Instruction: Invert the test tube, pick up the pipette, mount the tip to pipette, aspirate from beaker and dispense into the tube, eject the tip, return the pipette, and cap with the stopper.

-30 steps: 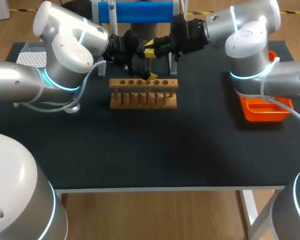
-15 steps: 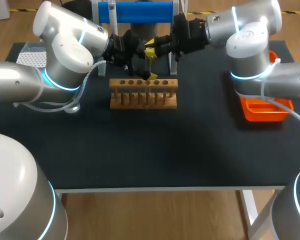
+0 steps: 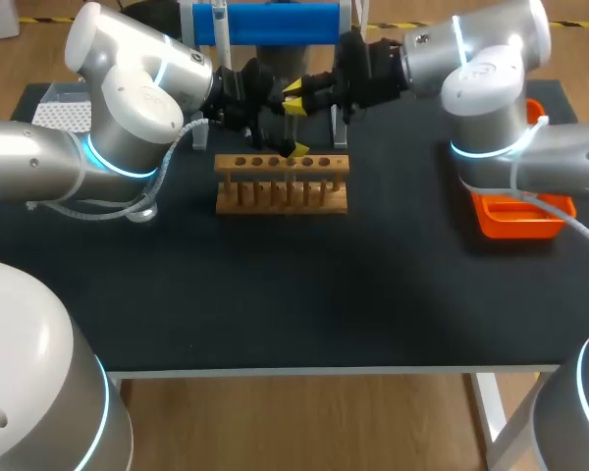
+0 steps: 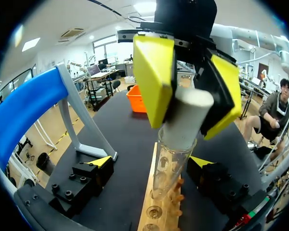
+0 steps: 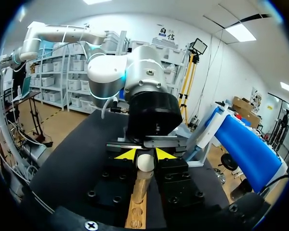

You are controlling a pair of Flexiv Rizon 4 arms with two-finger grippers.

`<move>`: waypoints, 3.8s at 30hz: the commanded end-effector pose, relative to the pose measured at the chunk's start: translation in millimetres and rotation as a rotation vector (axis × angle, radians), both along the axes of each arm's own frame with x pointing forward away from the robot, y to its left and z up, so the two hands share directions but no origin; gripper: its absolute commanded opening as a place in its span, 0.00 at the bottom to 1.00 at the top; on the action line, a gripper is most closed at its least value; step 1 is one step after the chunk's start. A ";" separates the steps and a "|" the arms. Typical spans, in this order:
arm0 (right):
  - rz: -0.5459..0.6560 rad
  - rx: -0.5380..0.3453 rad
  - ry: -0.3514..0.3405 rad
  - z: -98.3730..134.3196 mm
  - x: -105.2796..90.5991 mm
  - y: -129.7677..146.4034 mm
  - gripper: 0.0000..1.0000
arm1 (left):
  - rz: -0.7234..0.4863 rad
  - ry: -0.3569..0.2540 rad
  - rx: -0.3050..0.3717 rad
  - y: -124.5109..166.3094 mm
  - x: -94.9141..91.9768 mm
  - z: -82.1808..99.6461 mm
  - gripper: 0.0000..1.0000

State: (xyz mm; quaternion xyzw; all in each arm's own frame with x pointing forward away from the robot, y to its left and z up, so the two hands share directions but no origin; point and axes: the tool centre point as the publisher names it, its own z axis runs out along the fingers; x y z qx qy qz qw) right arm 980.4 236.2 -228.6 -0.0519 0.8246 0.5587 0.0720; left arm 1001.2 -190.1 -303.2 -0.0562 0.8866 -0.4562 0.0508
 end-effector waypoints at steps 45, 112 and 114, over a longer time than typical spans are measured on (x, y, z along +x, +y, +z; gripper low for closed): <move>0.063 0.271 0.278 10.6 0.4 -33.3 0.83 | -0.002 0.002 0.001 0.2 0.8 0.1 1.00; 0.171 0.362 0.239 1.3 -7.1 -0.4 0.00 | -0.002 0.002 0.001 0.2 0.8 0.1 1.00; 0.171 0.360 0.236 -0.3 -7.6 -0.4 0.00 | -0.002 0.002 0.001 0.2 0.8 0.1 1.00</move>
